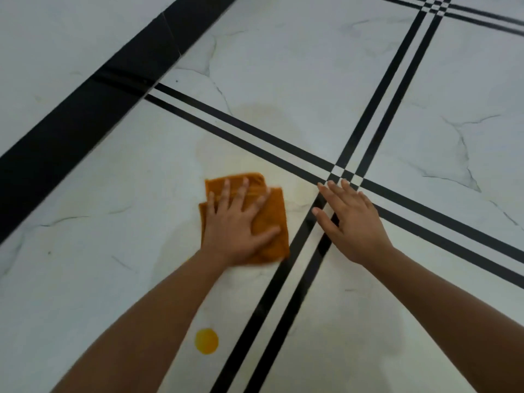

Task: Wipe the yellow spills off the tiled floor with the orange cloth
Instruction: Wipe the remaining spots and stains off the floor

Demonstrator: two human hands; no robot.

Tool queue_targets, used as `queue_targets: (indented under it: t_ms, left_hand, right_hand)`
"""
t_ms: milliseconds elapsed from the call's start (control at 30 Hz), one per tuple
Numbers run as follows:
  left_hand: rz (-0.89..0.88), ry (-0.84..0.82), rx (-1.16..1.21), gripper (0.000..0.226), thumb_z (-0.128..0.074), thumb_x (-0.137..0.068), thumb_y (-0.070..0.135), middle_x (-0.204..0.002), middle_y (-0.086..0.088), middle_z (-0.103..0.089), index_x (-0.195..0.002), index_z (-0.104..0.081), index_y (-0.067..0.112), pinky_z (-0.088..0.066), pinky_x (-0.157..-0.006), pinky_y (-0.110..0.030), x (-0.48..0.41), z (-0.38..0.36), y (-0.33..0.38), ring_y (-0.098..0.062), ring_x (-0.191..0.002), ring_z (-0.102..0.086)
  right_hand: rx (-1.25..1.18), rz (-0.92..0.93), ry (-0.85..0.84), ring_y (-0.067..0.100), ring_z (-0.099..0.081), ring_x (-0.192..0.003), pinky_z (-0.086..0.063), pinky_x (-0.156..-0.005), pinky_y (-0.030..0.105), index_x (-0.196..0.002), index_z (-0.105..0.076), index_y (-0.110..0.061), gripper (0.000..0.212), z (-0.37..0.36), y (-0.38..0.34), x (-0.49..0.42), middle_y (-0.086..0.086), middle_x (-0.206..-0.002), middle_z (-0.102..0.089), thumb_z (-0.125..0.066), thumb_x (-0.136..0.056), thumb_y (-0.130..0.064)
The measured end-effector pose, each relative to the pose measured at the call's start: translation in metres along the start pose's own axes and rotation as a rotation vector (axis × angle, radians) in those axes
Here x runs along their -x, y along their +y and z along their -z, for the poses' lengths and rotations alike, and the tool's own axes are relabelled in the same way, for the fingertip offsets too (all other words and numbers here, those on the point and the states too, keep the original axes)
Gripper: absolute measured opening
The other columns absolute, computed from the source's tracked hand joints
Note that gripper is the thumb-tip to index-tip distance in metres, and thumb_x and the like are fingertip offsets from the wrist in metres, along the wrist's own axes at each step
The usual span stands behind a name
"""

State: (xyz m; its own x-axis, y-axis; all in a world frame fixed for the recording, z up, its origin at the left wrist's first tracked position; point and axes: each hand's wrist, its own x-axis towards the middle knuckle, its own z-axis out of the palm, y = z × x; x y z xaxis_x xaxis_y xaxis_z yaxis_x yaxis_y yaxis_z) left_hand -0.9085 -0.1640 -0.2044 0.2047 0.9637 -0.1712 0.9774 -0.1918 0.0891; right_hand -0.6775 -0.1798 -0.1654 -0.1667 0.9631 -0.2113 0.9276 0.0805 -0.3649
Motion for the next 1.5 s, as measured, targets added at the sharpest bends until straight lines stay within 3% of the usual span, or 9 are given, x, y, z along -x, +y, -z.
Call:
queue_targets:
  t_ms: [267,400,567,700,900,1033,1233,1400,1500]
  left_hand:
    - [-0.092,0.030,0.009,0.080,-0.005,-0.072,0.085,-0.158,-0.003,-0.003,-0.142,0.009,0.049,0.005,-0.112,-0.057,0.030,-0.001,-0.035,-0.036,-0.143,0.001]
    - [0.370,0.062,0.117,0.079,-0.018,-0.076,0.082,-0.158,-0.004,-0.003,-0.145,-0.001,0.046,0.004,-0.111,-0.058,0.009,0.010,-0.053,-0.035,-0.143,0.003]
    - [-0.053,0.078,0.009,0.078,-0.014,-0.075,0.082,-0.156,-0.005,-0.020,-0.144,-0.011,0.047,-0.005,-0.112,-0.059,0.076,-0.005,-0.060,-0.036,-0.143,-0.010]
    - [0.432,0.093,0.124,0.081,-0.021,-0.072,0.079,-0.157,-0.007,-0.015,-0.145,-0.012,0.046,0.000,-0.110,-0.057,0.093,-0.004,-0.060,-0.038,-0.143,-0.005]
    - [-0.239,0.043,-0.072,0.080,-0.033,-0.074,0.078,-0.153,-0.008,-0.026,-0.144,-0.015,0.046,-0.015,-0.107,-0.062,0.165,-0.020,-0.051,-0.040,-0.140,-0.017]
    - [0.408,0.061,0.106,0.080,-0.029,-0.074,0.076,-0.154,-0.011,-0.022,-0.145,-0.017,0.042,-0.004,-0.108,-0.060,0.168,-0.014,-0.040,-0.042,-0.141,-0.011]
    - [-0.129,0.031,-0.029,0.082,-0.032,-0.074,0.079,-0.154,-0.011,-0.024,-0.145,-0.009,0.046,-0.009,-0.107,-0.063,0.205,-0.028,0.006,-0.041,-0.140,-0.011]
    - [0.421,0.042,0.118,0.082,-0.023,-0.074,0.079,-0.158,-0.009,-0.006,-0.145,0.001,0.046,0.005,-0.106,-0.064,0.133,-0.017,0.028,-0.042,-0.141,0.002]
    - [-0.100,-0.020,0.015,0.080,-0.027,-0.074,0.078,-0.157,-0.010,-0.011,-0.145,-0.005,0.047,0.001,-0.107,-0.066,0.149,-0.019,0.047,-0.042,-0.142,0.000]
  right_hand:
    - [0.029,0.062,-0.029,0.014,0.000,-0.145,0.002,-0.116,0.034,-0.147,-0.014,-0.028,0.060,-0.006,-0.031,-0.013,-0.002,-0.157,-0.014,-0.022,-0.094,-0.055]
    - [0.025,0.125,-0.027,0.014,-0.001,-0.145,0.001,-0.115,0.034,-0.147,-0.017,-0.028,0.065,-0.014,-0.052,-0.014,-0.003,-0.156,-0.016,-0.017,-0.089,-0.058]
    - [0.037,0.156,-0.052,0.015,-0.002,-0.145,0.000,-0.115,0.035,-0.148,-0.017,-0.027,0.058,-0.014,-0.067,-0.014,-0.001,-0.157,-0.015,-0.026,-0.095,-0.050]
    - [0.049,0.206,-0.099,0.014,-0.001,-0.145,0.001,-0.115,0.035,-0.148,-0.016,-0.027,0.058,-0.021,-0.079,0.006,-0.002,-0.157,-0.014,-0.026,-0.096,-0.050]
    - [0.077,0.221,-0.108,0.018,-0.005,-0.145,-0.003,-0.116,0.037,-0.147,-0.019,-0.025,0.058,-0.031,-0.070,0.039,0.001,-0.156,-0.018,-0.028,-0.096,-0.051]
    - [0.055,0.222,-0.085,0.019,-0.006,-0.145,-0.006,-0.116,0.039,-0.146,-0.023,-0.023,0.057,-0.038,-0.061,0.064,0.002,-0.155,-0.020,-0.033,-0.096,-0.047]
    - [0.050,0.124,-0.025,0.017,-0.004,-0.145,-0.004,-0.115,0.037,-0.147,-0.017,-0.024,0.057,-0.044,-0.041,0.090,0.001,-0.157,-0.014,-0.033,-0.096,-0.045]
    - [0.051,0.071,0.001,0.017,-0.004,-0.145,-0.003,-0.116,0.038,-0.147,-0.016,-0.025,0.057,-0.036,-0.010,0.088,0.001,-0.156,-0.015,-0.027,-0.096,-0.047]
    - [0.050,0.071,0.047,0.019,-0.008,-0.144,-0.004,-0.115,0.038,-0.147,-0.020,-0.023,0.057,-0.031,-0.006,0.079,0.003,-0.156,-0.019,-0.025,-0.095,-0.047]
